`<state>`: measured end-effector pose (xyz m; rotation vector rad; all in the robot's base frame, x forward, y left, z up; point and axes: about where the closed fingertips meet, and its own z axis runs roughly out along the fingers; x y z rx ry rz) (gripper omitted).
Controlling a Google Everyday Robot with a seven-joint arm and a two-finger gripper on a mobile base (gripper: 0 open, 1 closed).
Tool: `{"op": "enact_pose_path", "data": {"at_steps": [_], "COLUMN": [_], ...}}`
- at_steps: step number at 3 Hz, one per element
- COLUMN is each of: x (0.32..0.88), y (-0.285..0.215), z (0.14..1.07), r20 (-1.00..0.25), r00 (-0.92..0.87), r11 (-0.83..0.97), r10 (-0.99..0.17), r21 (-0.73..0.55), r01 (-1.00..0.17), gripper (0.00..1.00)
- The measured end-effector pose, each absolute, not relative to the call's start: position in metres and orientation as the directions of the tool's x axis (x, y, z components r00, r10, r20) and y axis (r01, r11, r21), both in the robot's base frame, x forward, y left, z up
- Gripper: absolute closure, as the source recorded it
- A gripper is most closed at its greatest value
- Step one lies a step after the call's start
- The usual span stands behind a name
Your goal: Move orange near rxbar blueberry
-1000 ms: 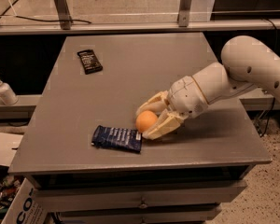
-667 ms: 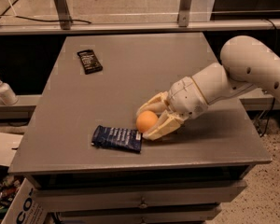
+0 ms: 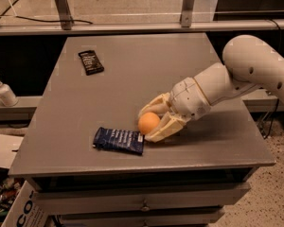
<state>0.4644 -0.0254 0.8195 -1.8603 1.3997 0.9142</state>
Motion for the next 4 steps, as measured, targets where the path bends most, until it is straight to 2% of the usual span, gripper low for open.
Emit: {"op": "enact_pose_path", "data": {"at_steps": [1,2,4], "x": [0.463,0.463,0.472], "y": [-0.025,-0.023,-0.03], "z": [0.82,0.821,0.856], "r20": [-0.826,-0.83,-0.896], "r00": [0.199,0.199,0.153], "r11": [-0.248,-0.259,-0.242], "r10": [-0.528,-0.521,-0.417], "r21": [-0.074,-0.068,-0.053], "r01": [-0.966,-0.964,-0.969], "gripper": [0.12,0.0,0.0]}}
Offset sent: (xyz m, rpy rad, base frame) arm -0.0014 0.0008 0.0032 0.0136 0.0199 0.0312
